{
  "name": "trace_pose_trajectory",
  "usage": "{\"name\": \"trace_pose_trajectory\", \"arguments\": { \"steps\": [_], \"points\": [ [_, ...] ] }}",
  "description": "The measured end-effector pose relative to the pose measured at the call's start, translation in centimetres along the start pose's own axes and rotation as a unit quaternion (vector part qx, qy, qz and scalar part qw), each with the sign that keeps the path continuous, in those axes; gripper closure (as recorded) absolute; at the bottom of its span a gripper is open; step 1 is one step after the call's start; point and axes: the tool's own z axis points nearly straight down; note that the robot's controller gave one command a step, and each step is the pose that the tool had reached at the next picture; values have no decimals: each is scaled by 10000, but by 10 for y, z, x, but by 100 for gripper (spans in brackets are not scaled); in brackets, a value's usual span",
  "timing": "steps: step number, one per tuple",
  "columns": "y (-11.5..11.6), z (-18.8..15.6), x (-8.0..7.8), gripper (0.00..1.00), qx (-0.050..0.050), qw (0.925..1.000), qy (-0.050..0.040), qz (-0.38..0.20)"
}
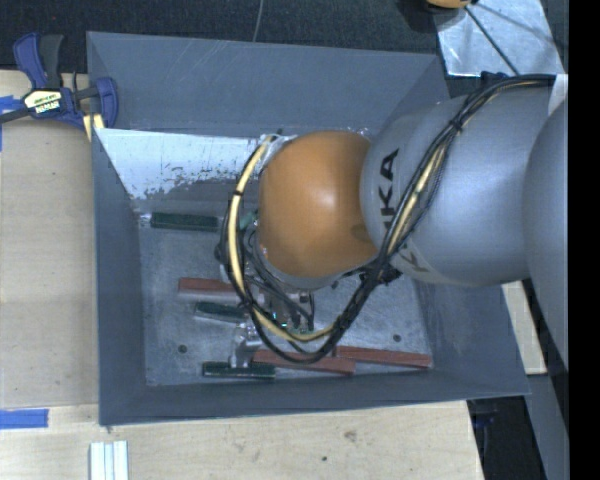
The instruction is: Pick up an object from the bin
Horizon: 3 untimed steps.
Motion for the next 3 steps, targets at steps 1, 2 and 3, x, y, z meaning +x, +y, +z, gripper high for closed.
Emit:
{"name": "trace_pose_trajectory", "arguments": {
  "steps": [1,2,3],
  "points": [
    [-1,-4,-2,0,-9,10000,-41,18],
    [-11,92,-70,100,-36,9996,-117,-268],
    [-11,92,-70,100,-36,9996,-117,-266]
  ]
}}
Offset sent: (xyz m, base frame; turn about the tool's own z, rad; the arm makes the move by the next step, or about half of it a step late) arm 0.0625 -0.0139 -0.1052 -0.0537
